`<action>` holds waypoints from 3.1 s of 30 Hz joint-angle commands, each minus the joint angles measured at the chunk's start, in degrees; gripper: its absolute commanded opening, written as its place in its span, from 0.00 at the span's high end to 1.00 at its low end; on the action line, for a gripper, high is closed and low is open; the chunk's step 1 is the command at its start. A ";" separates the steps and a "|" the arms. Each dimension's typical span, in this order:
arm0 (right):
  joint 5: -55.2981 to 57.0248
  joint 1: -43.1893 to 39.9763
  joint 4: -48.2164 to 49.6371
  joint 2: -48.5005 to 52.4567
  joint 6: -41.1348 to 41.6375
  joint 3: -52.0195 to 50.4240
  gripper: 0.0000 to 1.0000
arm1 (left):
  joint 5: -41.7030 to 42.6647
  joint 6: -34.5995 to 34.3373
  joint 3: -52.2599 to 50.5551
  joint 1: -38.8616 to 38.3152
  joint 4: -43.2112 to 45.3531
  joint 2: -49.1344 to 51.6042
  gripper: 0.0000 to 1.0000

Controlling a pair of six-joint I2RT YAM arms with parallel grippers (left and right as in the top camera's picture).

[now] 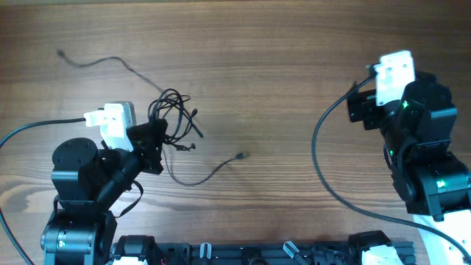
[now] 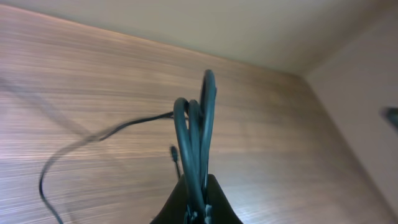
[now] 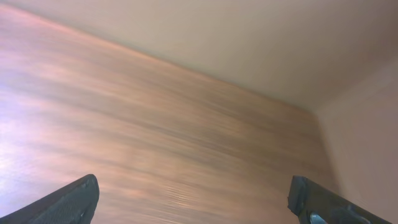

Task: Untangle cables

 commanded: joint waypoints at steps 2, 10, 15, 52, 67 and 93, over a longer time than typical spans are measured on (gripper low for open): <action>-29.44 0.07 -0.28 -0.48 -3.23 0.17 0.00 | 17.97 5.73 0.72 0.31 0.57 0.07 0.96; -55.41 0.07 -4.57 -1.16 3.08 2.12 0.00 | 28.59 16.83 0.72 -5.57 2.97 6.97 0.96; -43.30 0.09 -20.33 1.77 -0.37 12.87 0.00 | 21.81 13.33 0.74 -18.64 13.53 15.04 0.96; -45.55 0.07 -29.16 4.09 -10.43 17.42 0.96 | 0.37 15.10 3.61 -39.56 31.01 22.10 0.00; -41.07 0.07 -17.59 4.09 10.82 17.42 0.96 | -10.54 -54.36 3.61 -39.58 31.63 22.05 0.00; -54.16 0.09 -16.92 4.09 10.78 17.42 0.96 | -13.64 -60.41 3.61 -43.85 43.65 28.50 0.43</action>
